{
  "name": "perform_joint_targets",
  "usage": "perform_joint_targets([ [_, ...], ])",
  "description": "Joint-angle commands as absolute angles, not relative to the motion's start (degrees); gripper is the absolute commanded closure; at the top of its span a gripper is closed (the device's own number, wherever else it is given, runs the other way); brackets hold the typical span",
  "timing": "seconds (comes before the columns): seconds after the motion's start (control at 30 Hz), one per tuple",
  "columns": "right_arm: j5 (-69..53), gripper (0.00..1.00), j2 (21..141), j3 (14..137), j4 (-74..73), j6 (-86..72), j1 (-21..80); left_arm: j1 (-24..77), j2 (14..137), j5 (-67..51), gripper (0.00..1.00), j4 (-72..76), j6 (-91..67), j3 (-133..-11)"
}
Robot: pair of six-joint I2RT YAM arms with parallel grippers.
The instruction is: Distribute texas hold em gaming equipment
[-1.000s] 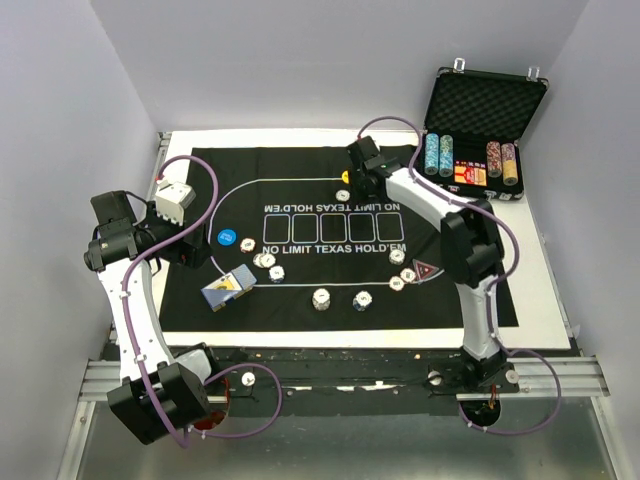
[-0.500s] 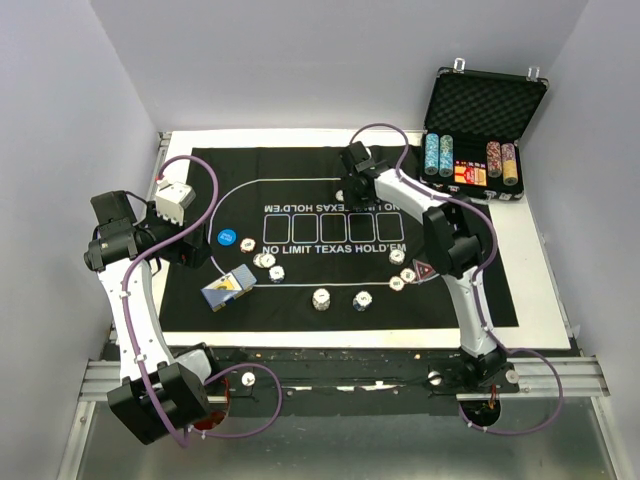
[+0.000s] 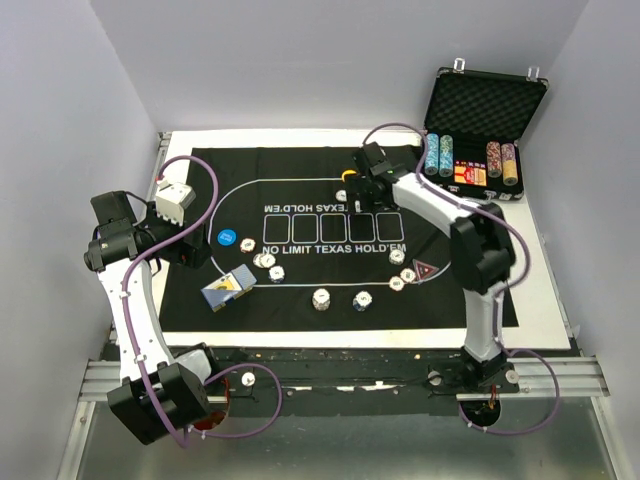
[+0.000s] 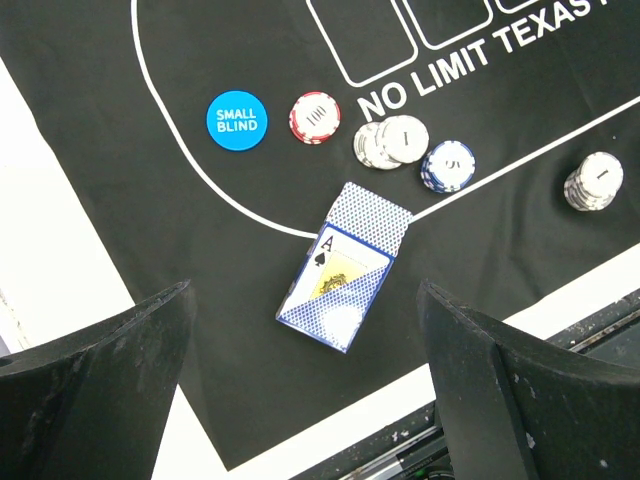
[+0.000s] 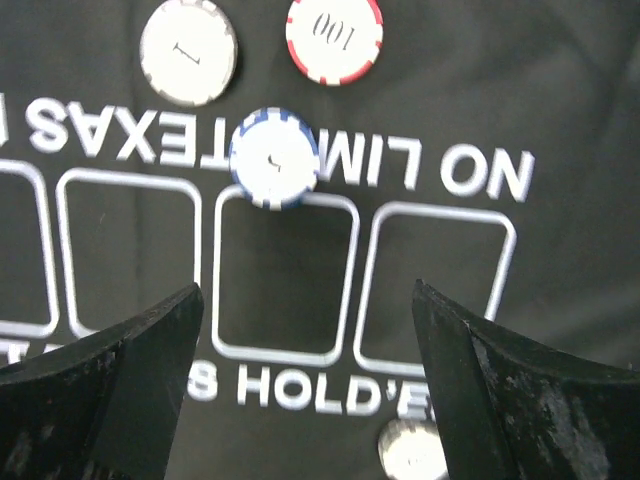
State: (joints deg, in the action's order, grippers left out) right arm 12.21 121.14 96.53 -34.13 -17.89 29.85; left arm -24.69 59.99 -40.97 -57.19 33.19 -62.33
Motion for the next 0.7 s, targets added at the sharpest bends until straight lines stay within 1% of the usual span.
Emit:
perform_joint_targets([
  [0.0, 11.2, 0.06, 108.4, 86.3, -33.3, -19.3, 32.7, -25.0, 58.8, -41.7, 0.01, -58.4, 34.1, -62.1],
  [0.17, 9.3, 0.0, 97.5, 71.7, -32.3, -23.0, 39.1, -25.1, 59.1, -41.6, 0.01, -58.4, 33.9, -62.3],
  [0.3, 9.1, 0.0, 92.2, 64.6, -32.8, -26.1, 44.2, -25.1, 59.3, -41.6, 0.01, -58.3, 33.9, -62.4],
  [0.5, 9.6, 0.0, 89.8, 60.2, -33.6, -29.5, 49.0, -25.1, 59.3, -41.8, 0.01, -58.4, 33.7, -62.5],
  [0.67, 10.1, 0.0, 90.9, 58.1, -33.5, -31.2, 52.3, -25.0, 58.7, -41.4, 0.01, -58.3, 33.8, -62.0],
])
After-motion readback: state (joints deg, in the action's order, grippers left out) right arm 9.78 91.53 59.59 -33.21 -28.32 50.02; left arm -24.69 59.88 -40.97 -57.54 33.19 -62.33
